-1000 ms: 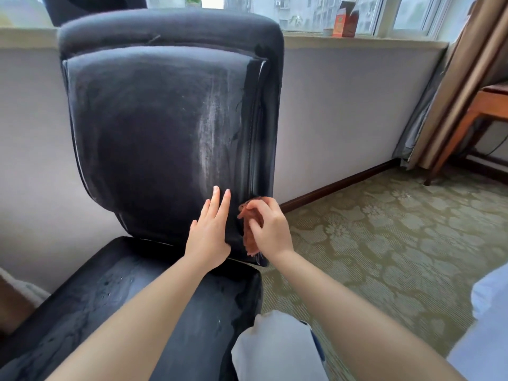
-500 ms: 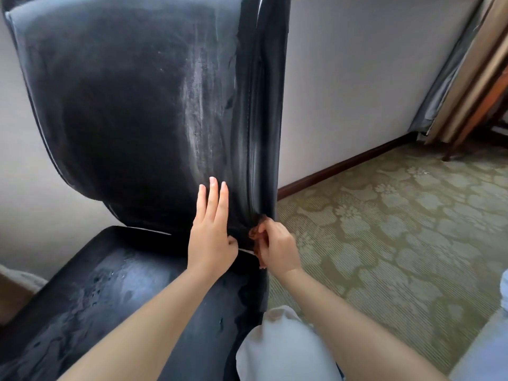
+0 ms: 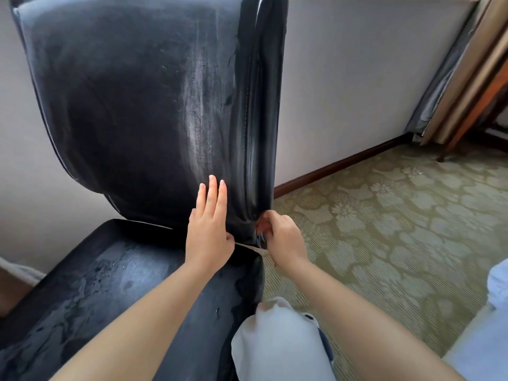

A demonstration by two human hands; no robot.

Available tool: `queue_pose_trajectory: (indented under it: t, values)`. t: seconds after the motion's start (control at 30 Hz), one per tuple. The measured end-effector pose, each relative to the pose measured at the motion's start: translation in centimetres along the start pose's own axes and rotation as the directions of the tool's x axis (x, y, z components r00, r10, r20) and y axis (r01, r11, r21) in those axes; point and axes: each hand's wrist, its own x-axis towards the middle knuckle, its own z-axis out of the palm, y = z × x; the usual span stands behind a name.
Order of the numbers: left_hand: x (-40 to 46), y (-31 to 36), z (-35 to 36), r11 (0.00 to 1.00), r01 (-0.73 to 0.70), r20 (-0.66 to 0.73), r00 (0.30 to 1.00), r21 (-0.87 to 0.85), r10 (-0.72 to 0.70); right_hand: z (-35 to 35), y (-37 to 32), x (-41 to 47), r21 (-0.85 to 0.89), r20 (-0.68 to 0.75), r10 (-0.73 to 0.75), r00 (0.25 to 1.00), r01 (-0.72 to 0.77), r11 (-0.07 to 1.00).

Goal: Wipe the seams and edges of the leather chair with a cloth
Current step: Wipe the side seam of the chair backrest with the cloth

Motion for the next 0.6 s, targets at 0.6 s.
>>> queue_pose_trajectory:
  t: [0.6]
  values:
    - [-1.1, -2.1, 3.4, 0.997, -0.078, -0.052, 0.996, 0.027, 0.079, 3.3, 2.9, 1.0, -0.124, -0.047, -0.250, 0.967, 0.243, 0.962]
